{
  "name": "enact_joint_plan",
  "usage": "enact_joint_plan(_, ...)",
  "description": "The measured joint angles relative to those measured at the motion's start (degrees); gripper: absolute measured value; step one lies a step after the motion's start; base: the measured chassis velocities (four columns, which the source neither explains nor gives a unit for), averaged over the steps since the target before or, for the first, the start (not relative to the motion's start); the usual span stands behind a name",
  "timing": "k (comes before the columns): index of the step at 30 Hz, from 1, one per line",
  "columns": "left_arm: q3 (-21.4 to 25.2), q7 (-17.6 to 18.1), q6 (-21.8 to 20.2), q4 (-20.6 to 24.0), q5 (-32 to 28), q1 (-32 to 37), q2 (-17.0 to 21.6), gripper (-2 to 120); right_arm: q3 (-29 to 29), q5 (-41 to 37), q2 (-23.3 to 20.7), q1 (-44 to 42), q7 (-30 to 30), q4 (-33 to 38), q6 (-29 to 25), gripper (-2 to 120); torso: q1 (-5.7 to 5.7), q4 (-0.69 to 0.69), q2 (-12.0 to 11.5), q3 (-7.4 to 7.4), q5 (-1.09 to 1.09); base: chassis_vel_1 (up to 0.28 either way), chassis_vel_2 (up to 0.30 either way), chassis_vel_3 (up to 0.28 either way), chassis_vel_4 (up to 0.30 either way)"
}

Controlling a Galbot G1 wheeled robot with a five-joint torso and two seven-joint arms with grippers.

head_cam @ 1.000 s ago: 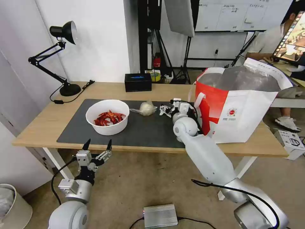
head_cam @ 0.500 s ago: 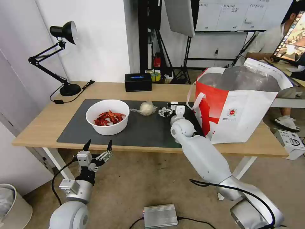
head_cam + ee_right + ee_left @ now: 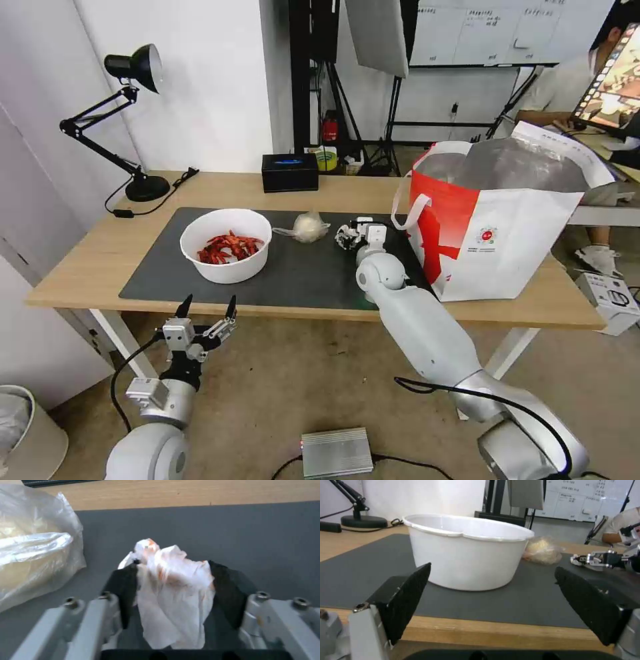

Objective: Pick up the trash from the table and place it into the takeout bag.

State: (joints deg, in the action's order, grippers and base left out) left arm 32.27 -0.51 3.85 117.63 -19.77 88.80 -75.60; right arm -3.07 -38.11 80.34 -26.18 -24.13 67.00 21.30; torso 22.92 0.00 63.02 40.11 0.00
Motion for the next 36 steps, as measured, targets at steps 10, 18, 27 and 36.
enact_joint_plan(10, 0.1, -0.3, 0.1, 0.0, 0.4, 0.3, -0.7, 100, 0.9, -0.9, 0.2, -0.7, -0.6, 0.7, 0.2, 15, 0.0, 0.0, 0.0, 0.0, 0.0, 0.0, 0.0, 0.0, 0.0)
enact_joint_plan(18, 1.0, -0.3, 0.1, 0.4, -0.1, -0.1, -0.3, 100, 0.9, -1.2, -0.1, -1.8, -1.1, 2.1, 0.1, 0, 0.0, 0.0, 0.0, 0.0, 0.0, 0.0, 0.0, 0.0, 0.0)
enact_joint_plan(27, 1.1, -0.3, 0.1, 0.7, -0.2, 0.2, -0.3, 100, 0.4, -1.4, -1.7, -3.1, -1.2, 5.4, -1.7, 0, 0.0, 0.0, 0.0, 0.0, 0.0, 0.0, 0.0, 0.0, 0.0)
enact_joint_plan(36, 1.2, -0.2, 0.1, 0.7, -0.3, 0.4, -0.1, 100, -1.3, -1.2, -6.8, -6.6, 2.2, 15.9, -4.9, 0, 0.0, 0.0, 0.0, 0.0, 0.0, 0.0, 0.0, 0.0, 0.0)
